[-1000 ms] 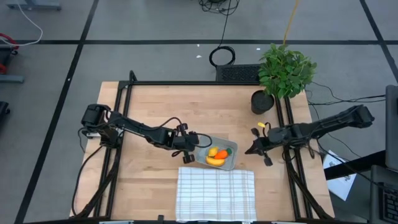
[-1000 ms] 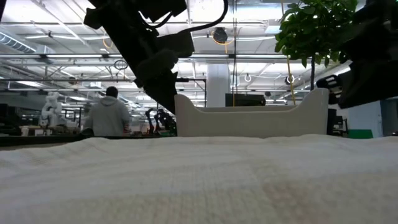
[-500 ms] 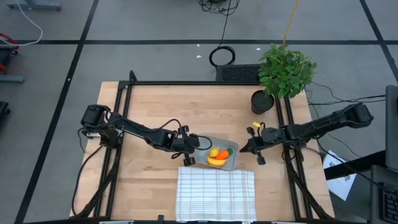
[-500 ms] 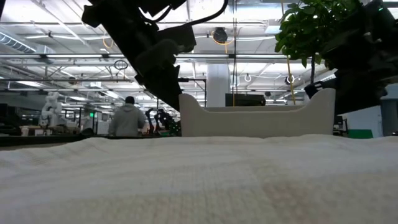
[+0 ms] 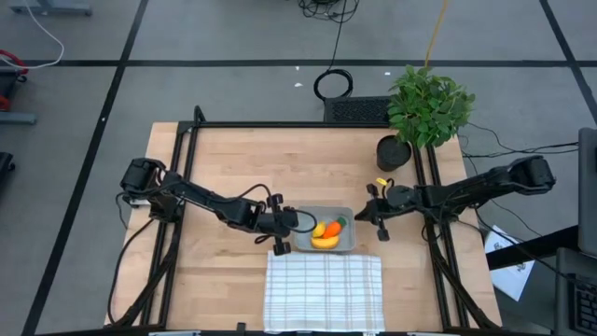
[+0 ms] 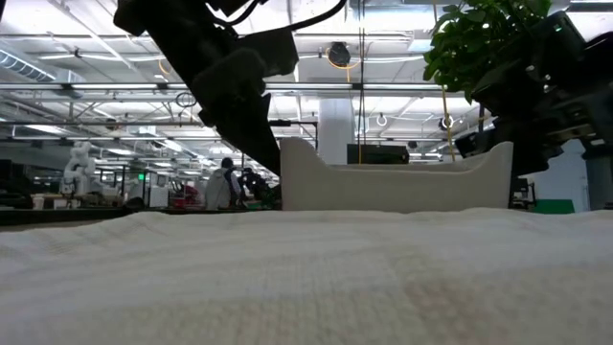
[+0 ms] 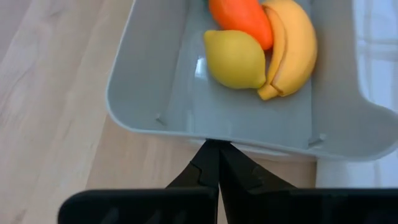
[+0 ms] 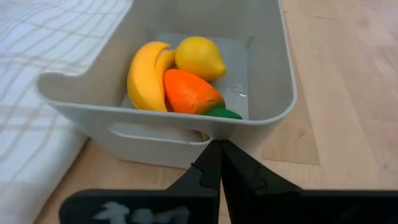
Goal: Pick and placing Produce into tupperware
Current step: Adjust the gray bin
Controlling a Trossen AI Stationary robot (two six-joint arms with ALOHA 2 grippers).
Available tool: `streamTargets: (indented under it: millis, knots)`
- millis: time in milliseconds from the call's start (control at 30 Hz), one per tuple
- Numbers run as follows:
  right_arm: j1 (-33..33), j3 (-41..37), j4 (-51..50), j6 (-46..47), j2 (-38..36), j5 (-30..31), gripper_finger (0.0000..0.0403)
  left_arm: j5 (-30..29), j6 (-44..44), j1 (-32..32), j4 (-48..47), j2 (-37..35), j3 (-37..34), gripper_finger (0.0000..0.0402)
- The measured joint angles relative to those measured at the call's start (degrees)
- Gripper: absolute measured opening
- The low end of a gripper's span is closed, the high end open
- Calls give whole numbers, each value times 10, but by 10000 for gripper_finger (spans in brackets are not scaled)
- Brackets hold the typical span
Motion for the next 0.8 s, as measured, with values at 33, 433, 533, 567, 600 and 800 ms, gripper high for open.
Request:
streamTargets:
  millis: [33,433,533,567,600,800]
  knots:
    - [-1,0,2,0,2,0,0,0,0,0,2,0,0,0]
    - [-5,0,13,0,14,-1,0,-3,4,1,6,0,0,0]
    - [-5,0,11,-1,14,-2,0,-4,6,1,3,0,0,0]
    - [-5,0,10,-3,12,-2,0,-5,6,1,-1,0,0,0]
    - [-5,0,8,-4,11,-2,0,-6,5,1,-4,0,0,0]
    - [-5,0,-2,-3,-5,-2,0,-24,-3,2,-23,0,0,0]
